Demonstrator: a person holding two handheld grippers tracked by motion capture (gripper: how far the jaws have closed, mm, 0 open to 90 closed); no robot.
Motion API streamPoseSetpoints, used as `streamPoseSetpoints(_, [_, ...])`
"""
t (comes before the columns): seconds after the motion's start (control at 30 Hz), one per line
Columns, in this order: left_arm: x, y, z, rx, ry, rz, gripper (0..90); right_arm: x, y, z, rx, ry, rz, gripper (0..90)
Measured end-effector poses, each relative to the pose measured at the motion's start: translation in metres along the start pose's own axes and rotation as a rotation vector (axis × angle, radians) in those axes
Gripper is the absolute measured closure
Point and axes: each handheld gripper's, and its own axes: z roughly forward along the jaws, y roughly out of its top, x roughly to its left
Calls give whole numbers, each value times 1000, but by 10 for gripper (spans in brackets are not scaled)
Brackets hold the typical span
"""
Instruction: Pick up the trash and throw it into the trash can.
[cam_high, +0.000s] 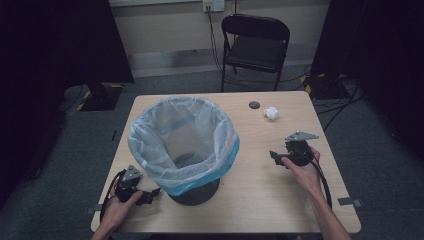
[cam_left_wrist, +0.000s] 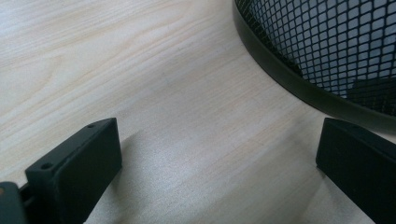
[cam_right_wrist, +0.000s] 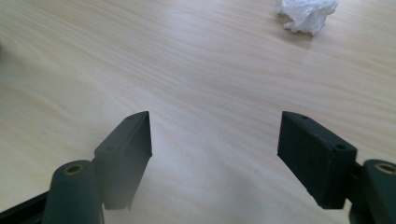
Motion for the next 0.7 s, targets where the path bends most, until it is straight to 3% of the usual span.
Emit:
streamPoseSetpoints(0.43, [0,0,0,0,-2,2,0,-15,41,15,-16,-12,-16,285])
streamPoseSetpoints(0.7, [0,0,0,0,-2,2,0,-28,62,34,0,2,-15,289])
